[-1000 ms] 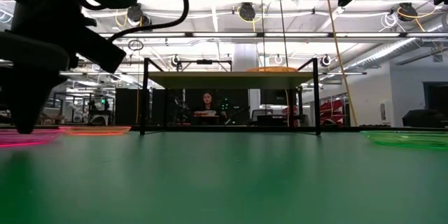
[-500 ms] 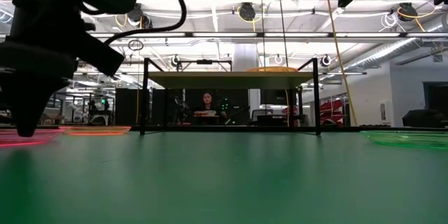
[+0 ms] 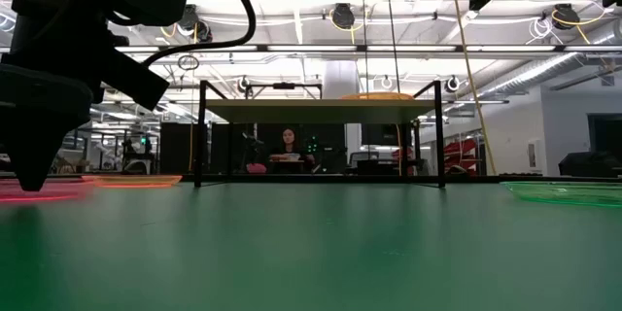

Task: Place and stack plates onto a shelf
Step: Stack the pink plate on top of the orange plate on the shelf

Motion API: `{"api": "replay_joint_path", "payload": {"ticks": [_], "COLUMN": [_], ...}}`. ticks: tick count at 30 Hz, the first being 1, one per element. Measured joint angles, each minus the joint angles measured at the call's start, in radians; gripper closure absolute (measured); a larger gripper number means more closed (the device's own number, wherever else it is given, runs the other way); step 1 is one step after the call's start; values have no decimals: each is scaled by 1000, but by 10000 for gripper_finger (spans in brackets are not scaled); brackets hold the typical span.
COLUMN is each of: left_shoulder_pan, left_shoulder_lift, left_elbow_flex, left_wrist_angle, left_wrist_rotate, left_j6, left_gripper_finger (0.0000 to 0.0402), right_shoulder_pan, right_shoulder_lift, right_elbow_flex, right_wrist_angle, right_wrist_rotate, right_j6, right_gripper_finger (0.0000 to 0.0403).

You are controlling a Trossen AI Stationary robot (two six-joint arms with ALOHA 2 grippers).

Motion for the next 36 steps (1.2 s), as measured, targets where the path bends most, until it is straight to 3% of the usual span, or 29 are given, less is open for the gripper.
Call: {"api": "replay_joint_path", "payload": {"ticks": [8,17,27,31,36], "left_shoulder_pan": [14,25,40,77,178], "left_shoulder_lift": [0,0,0,0,0], "left_elbow_flex": [30,229,448,510,523], "left_wrist_angle": [-8,-81,-80,-63,76], "left_wrist_rotate": [0,-87,-417,-577,-662], "left_j6": [124,351,751,932,1277], "left_gripper_finger": [396,398,398,398,398], "right_shoulder_pan": [0,0,0,0,-1], "right_shoulder_lift": [0,0,0,-1,-7], "right_elbow_flex": [0,0,0,0,0], "right_wrist_angle": [0,0,-61,-87,-66], "right_wrist_rotate": [0,0,3,68,74], "right_j6": [0,-12,-48,-53,-54], "right_gripper_finger": [303,303,303,303,303]}}
